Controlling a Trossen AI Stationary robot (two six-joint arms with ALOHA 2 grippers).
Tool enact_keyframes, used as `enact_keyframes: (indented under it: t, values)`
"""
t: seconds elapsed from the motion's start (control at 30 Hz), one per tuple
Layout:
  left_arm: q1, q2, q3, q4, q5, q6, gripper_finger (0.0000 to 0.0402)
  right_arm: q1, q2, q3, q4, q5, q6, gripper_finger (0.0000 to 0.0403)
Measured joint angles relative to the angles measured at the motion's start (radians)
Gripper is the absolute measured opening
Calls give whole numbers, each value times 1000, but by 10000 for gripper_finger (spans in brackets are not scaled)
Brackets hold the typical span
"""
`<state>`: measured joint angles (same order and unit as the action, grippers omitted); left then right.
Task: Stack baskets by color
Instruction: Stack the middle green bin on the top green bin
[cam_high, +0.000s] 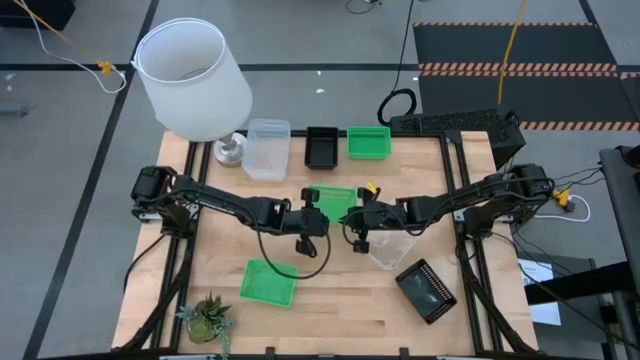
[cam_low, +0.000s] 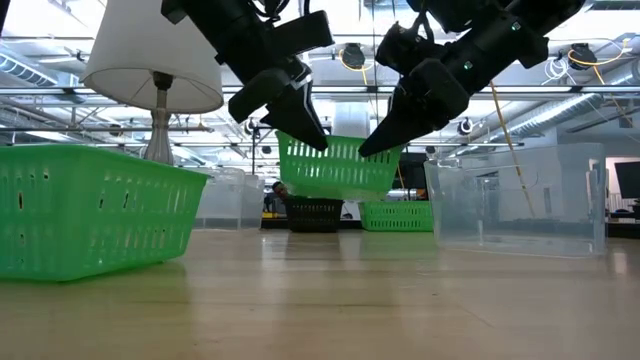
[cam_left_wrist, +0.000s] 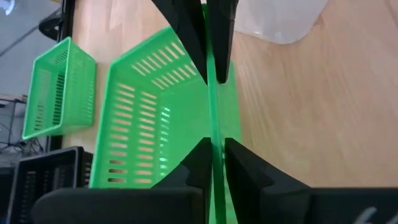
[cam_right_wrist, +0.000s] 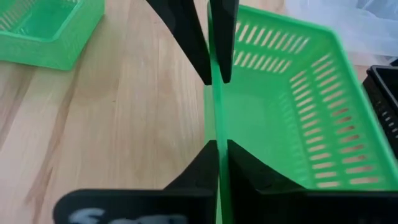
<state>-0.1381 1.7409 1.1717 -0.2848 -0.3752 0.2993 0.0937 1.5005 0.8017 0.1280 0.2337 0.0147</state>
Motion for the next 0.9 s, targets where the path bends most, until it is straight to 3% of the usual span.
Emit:
enact_keyframes:
  t: [0.23, 0.47, 0.73, 0.9]
  values:
    - [-47, -2, 0, -7, -64, -141, 115, -3, 0, 0, 2, -5, -117, 6]
    - [-141, -84, 1, -79, -150, -305, 183, -34, -23, -1, -3, -81, -242, 8]
    - [-218, -141, 1, -156, -151, -428, 195, -98, -107, -1, -71, -81, -375, 8]
    - [-258, -141, -54, -117, -149, -466, 195, -162, -194, -1, -121, -81, -464, 8]
